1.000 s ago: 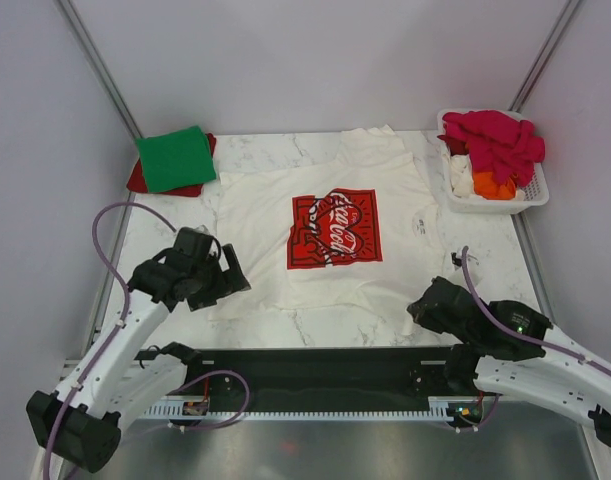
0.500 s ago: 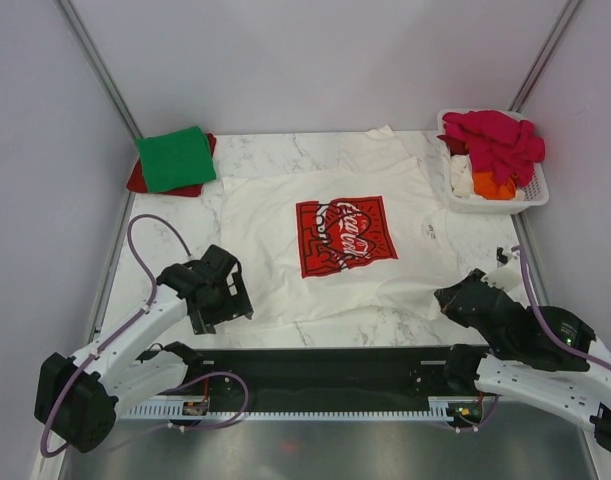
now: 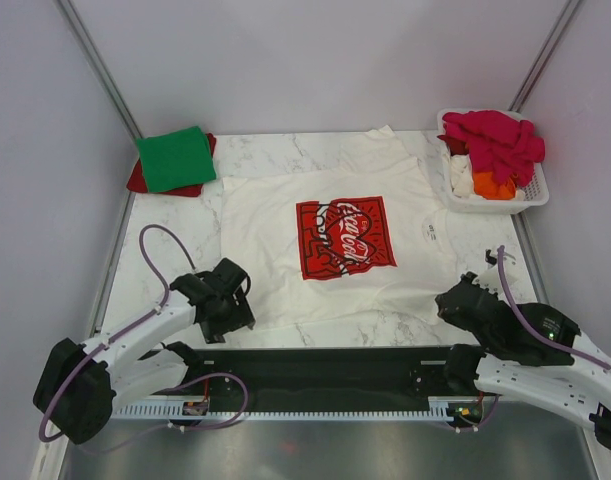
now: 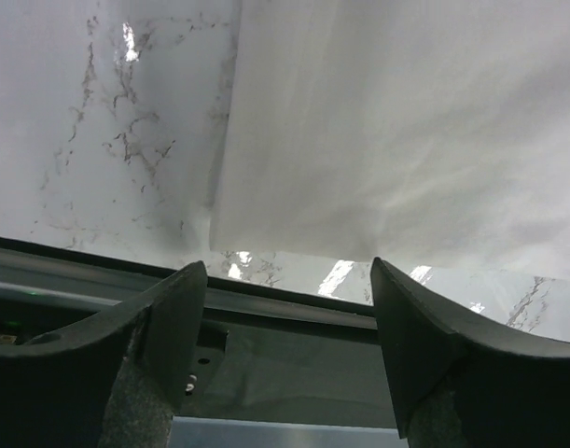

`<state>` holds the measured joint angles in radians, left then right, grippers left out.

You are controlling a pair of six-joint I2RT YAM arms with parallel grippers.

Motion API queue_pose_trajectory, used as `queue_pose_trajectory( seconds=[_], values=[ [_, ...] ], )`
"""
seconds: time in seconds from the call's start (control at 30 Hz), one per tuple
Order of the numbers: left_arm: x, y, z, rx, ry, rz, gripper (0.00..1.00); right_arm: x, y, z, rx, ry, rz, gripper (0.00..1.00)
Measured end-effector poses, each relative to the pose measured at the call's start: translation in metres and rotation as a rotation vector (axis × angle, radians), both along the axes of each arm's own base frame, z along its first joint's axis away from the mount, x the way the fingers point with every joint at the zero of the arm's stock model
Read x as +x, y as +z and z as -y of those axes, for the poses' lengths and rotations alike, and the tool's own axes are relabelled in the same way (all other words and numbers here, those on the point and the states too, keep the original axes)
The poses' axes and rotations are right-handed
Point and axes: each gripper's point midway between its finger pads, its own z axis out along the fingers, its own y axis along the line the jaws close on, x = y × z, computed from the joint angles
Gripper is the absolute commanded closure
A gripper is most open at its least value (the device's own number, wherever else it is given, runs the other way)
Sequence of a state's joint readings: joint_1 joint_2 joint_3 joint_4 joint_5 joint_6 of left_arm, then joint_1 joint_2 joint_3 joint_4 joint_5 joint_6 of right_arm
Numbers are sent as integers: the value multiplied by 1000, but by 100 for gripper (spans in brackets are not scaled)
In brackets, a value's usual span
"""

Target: Fold and stack the t-shirts

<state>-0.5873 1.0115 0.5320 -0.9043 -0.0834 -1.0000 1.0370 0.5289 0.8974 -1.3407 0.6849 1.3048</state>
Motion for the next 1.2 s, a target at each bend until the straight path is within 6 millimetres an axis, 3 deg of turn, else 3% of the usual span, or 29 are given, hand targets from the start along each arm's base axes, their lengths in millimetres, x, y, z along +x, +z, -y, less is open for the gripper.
queue_pose_trajectory(
  seconds=[0.33, 0.43, 0.6, 0.87, 1.0, 1.2],
  values=[
    [21, -5, 4, 9, 42, 86, 36, -2, -8, 2, -33, 11, -16, 100],
    [24, -6, 2, 24, 46, 97, 46, -2, -9, 2, -37, 13, -19, 100],
    [26, -11, -1, 38, 55, 103, 98, -2, -10, 2, -37, 14, -21, 100],
    [33, 5, 7, -14, 54, 164, 98, -14, -37, -1, -96, 73, -112, 100],
    [49, 35, 19, -79, 54, 243, 98, -18, -49, -9, -131, 117, -169, 100],
    [44, 84, 19, -100, 35, 251, 98, -14, -50, -17, -153, 138, -177, 100]
  ],
)
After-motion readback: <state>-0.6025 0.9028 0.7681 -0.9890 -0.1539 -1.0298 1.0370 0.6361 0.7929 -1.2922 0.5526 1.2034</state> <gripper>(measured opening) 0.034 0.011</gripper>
